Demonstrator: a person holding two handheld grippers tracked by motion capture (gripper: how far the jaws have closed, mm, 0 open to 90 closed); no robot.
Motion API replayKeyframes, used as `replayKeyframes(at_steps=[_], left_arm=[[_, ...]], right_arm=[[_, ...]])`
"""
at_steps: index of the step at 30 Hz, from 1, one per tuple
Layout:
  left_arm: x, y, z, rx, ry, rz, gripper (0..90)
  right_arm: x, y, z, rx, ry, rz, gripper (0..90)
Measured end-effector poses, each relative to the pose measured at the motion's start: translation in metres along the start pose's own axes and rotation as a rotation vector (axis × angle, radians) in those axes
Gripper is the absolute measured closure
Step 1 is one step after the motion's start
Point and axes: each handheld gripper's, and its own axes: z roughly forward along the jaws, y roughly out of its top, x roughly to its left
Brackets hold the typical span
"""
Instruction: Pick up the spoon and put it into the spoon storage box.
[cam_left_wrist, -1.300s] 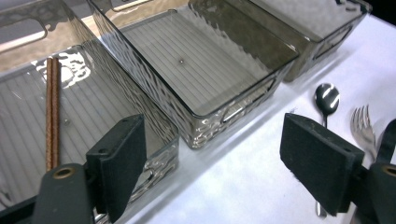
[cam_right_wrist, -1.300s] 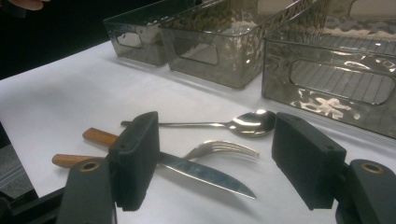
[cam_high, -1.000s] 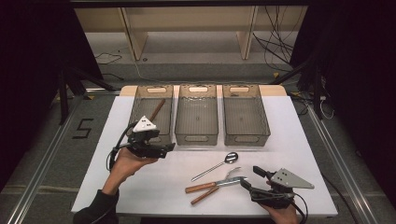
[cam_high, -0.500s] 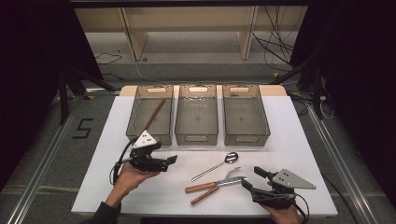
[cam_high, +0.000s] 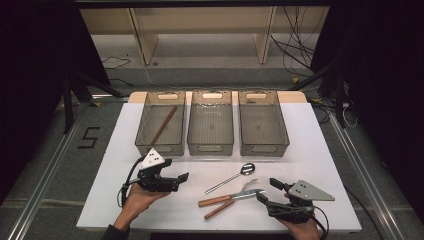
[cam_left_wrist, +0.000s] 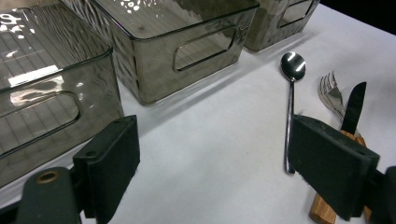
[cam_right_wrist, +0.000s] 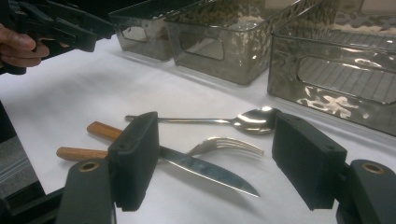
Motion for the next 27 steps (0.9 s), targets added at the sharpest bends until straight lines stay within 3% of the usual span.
replayKeyframes(at_steps=[3, 7, 13, 19, 27], left_arm=[[0.001, -0.004, -0.002, -0.021, 0.004, -0.010, 16.8], [0.001, -0.009, -0.004, -0.039, 0.013, -0.006, 16.8], [-0.001, -0.016, -0.007, -0.046, 0.024, 0.001, 16.8], [-0.001, -0.022, -0.009, -0.045, 0.024, 0.008, 16.8], [-0.001, -0.025, -0.009, -0.054, 0.020, 0.010, 16.8]], right_arm=[[-0.001, 0.005, 0.001, 0.026, 0.028, -0.026, 32.5], [-0.004, 0.017, 0.006, 0.102, 0.082, -0.096, 32.2], [-0.005, 0.043, 0.018, 0.178, 0.116, -0.207, 32.2], [-0.008, 0.062, 0.051, 0.303, 0.158, -0.278, 32.5], [-0.006, 0.071, 0.092, 0.463, 0.190, -0.396, 34.4]])
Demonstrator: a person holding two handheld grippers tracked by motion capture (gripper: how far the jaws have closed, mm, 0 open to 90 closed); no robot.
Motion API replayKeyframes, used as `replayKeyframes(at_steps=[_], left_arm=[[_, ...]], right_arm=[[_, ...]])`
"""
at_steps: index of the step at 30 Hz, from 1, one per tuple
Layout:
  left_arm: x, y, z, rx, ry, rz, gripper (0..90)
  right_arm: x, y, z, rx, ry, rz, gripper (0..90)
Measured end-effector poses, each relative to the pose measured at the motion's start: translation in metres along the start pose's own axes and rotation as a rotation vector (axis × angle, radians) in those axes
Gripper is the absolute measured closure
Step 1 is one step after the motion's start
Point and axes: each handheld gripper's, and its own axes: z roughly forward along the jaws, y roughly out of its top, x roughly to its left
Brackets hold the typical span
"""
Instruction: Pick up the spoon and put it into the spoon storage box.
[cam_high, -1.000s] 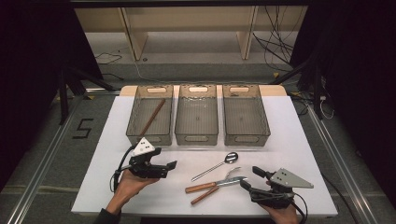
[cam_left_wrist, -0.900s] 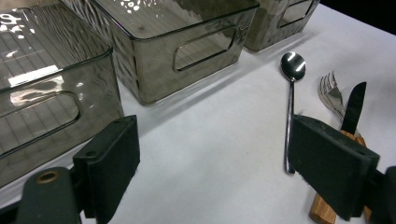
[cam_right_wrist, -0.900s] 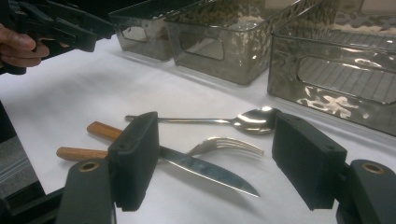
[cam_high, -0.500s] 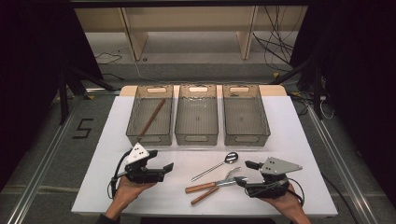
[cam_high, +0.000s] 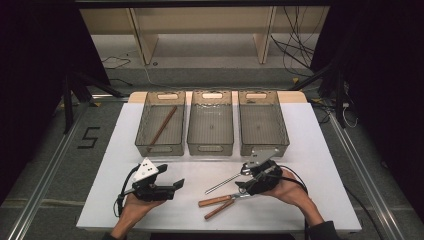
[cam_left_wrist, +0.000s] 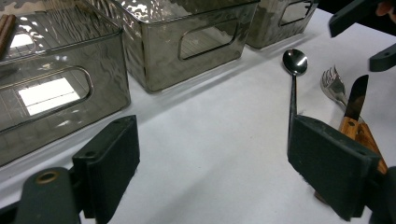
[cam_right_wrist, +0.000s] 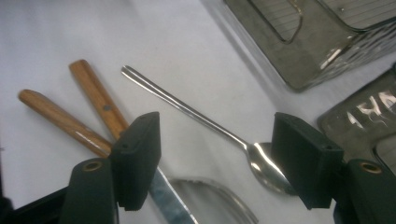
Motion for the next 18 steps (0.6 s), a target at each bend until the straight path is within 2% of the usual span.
replayKeyframes(at_steps=[7, 12, 18], left_arm=[[-0.001, -0.001, 0.001, 0.006, -0.002, 0.007, 16.8], [0.001, -0.001, 0.001, 0.003, 0.001, 0.001, 16.8], [0.001, -0.001, 0.001, 0.004, 0.002, 0.001, 16.8]], right_arm=[[-0.008, 0.011, 0.026, 0.120, 0.020, -0.084, 35.3], [-0.013, 0.016, 0.040, 0.161, 0.070, -0.104, 38.5], [-0.021, 0.016, 0.052, 0.196, 0.093, -0.110, 42.6]])
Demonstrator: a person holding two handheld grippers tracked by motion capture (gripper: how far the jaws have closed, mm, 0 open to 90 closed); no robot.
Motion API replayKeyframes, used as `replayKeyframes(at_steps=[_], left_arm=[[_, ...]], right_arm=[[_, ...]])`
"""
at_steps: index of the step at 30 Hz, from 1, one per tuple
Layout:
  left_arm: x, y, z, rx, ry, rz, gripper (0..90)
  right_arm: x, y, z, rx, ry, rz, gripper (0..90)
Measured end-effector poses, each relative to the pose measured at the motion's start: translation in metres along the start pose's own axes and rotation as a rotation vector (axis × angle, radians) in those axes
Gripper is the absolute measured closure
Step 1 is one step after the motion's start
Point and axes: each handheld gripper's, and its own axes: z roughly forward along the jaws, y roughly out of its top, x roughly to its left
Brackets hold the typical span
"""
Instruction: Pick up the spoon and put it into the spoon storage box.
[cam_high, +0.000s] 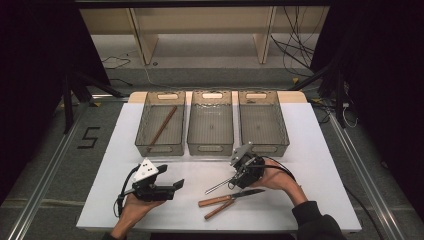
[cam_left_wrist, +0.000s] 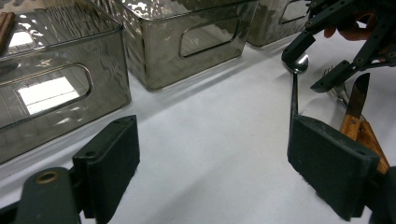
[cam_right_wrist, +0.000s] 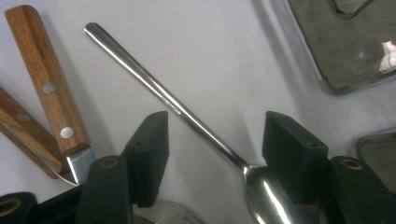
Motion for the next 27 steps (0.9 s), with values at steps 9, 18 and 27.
replayKeyframes(at_steps=[9, 18, 27], left_arm=[[0.000, 0.000, 0.000, 0.002, 0.001, 0.004, 16.9], [0.000, 0.000, 0.000, 0.002, 0.002, 0.005, 17.0], [0.000, 0.000, 0.000, 0.010, 0.004, 0.010, 17.0]], right_arm=[[-0.010, -0.002, 0.008, 0.025, 0.045, 0.006, 51.0], [-0.007, -0.003, 0.006, 0.029, 0.060, -0.009, 63.9], [0.000, -0.002, 0.005, 0.038, 0.057, -0.080, 74.2]])
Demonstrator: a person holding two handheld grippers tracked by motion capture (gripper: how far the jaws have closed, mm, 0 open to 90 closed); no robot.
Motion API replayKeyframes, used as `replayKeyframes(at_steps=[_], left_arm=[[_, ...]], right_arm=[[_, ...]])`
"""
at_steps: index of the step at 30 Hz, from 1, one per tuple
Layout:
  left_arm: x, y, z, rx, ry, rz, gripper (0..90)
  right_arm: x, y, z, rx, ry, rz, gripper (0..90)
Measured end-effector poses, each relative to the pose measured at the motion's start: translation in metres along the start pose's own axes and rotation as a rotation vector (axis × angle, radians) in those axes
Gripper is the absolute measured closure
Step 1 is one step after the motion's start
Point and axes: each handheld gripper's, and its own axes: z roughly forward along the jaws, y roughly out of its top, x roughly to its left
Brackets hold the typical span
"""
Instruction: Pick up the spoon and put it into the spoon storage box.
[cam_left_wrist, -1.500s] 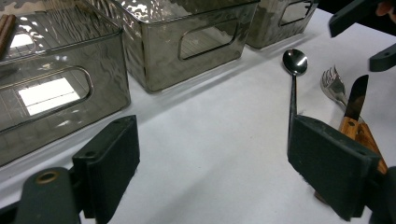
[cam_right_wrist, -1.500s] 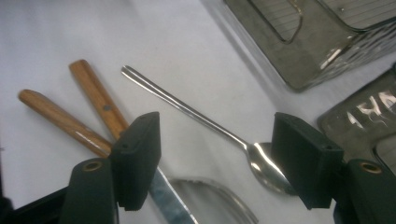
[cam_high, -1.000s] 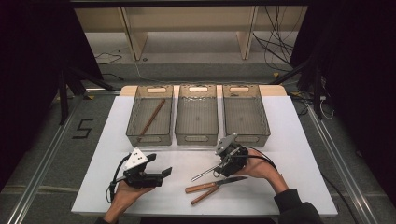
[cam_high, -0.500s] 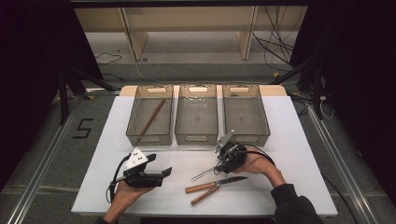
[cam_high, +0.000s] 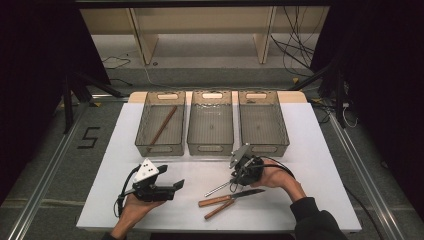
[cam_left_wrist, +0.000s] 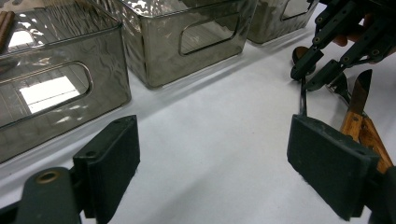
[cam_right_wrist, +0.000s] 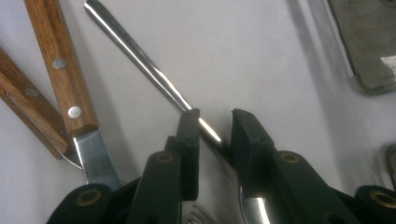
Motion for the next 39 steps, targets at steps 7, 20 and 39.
replayKeyframes(at_steps=[7, 20, 39], left_arm=[[-0.001, 0.000, 0.001, 0.002, -0.001, 0.002, 17.1], [-0.001, -0.001, 0.002, 0.008, 0.000, -0.001, 17.2], [0.000, -0.001, 0.002, 0.010, 0.006, -0.003, 17.4]], right_arm=[[0.002, 0.000, 0.000, -0.018, -0.027, -0.030, 77.8], [-0.010, 0.000, 0.003, -0.048, -0.036, 0.057, 81.0], [-0.014, -0.001, 0.001, -0.061, -0.048, 0.027, 86.6]])
